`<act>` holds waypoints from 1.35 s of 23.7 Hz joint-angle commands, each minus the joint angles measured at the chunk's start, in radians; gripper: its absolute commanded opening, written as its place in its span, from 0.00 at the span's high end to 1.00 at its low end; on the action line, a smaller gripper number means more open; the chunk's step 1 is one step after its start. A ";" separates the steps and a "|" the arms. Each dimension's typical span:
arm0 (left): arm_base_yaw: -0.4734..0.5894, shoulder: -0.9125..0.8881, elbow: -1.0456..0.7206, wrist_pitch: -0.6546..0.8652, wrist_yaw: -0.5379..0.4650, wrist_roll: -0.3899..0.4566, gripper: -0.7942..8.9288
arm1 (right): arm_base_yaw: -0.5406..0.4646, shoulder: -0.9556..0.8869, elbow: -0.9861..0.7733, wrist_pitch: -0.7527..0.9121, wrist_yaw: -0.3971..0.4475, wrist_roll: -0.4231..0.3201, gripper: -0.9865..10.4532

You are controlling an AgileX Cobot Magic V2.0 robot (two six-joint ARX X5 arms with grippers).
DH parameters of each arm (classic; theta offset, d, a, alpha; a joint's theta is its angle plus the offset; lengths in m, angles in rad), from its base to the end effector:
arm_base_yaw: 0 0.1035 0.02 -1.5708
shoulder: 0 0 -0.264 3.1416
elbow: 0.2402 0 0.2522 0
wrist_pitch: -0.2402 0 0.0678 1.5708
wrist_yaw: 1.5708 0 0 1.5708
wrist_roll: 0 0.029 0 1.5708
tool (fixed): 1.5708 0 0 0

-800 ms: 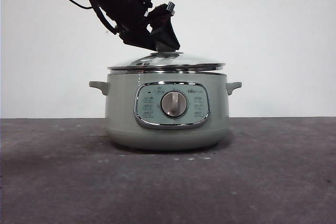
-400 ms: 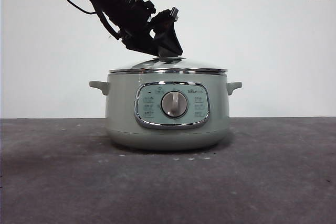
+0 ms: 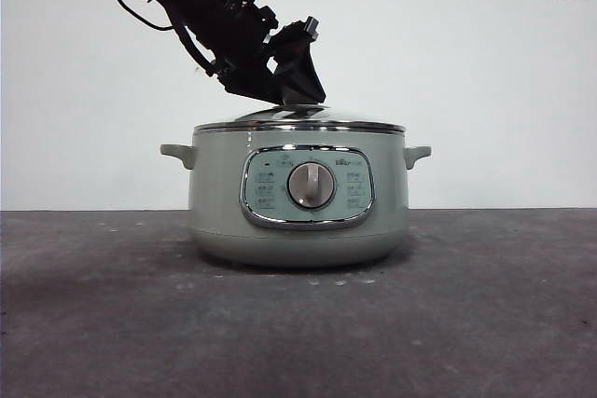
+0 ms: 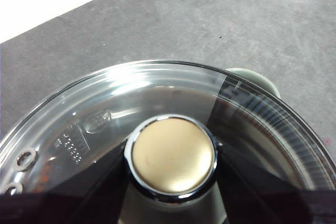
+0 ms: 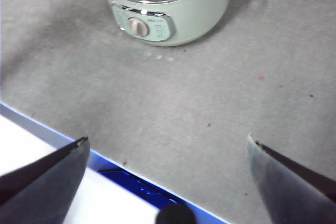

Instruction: Pick up the potato,open the lid,put the potato in the pot,close the lid

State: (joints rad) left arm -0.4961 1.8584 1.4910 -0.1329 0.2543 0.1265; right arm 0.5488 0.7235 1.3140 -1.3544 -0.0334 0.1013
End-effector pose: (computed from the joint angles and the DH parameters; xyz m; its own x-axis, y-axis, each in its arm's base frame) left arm 0.3740 -0.2107 0.2787 0.6271 -0.6255 -0.4643 0.7028 0.7113 -0.0090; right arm 0.0525 0.0332 0.3975 0.5983 0.4050 -0.6914 -0.4795 0.8723 0.0960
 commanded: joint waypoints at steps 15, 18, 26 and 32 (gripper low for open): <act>-0.006 0.019 0.004 -0.039 0.007 -0.003 0.59 | 0.001 -0.002 -0.010 -0.023 0.012 0.004 0.48; -0.006 -0.005 0.005 -0.038 0.007 -0.002 0.58 | 0.001 -0.002 -0.010 -0.023 0.013 0.004 0.48; 0.007 -0.082 0.005 -0.067 0.007 -0.005 0.47 | 0.001 -0.002 -0.010 -0.023 0.016 0.004 0.48; 0.007 -0.280 0.005 -0.328 0.009 -0.004 0.47 | 0.001 -0.002 -0.010 -0.023 0.016 0.003 0.48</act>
State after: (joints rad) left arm -0.4911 1.5883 1.4994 -0.4599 0.2573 0.1291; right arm 0.5488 0.7235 1.3140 -1.3544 -0.0219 0.1013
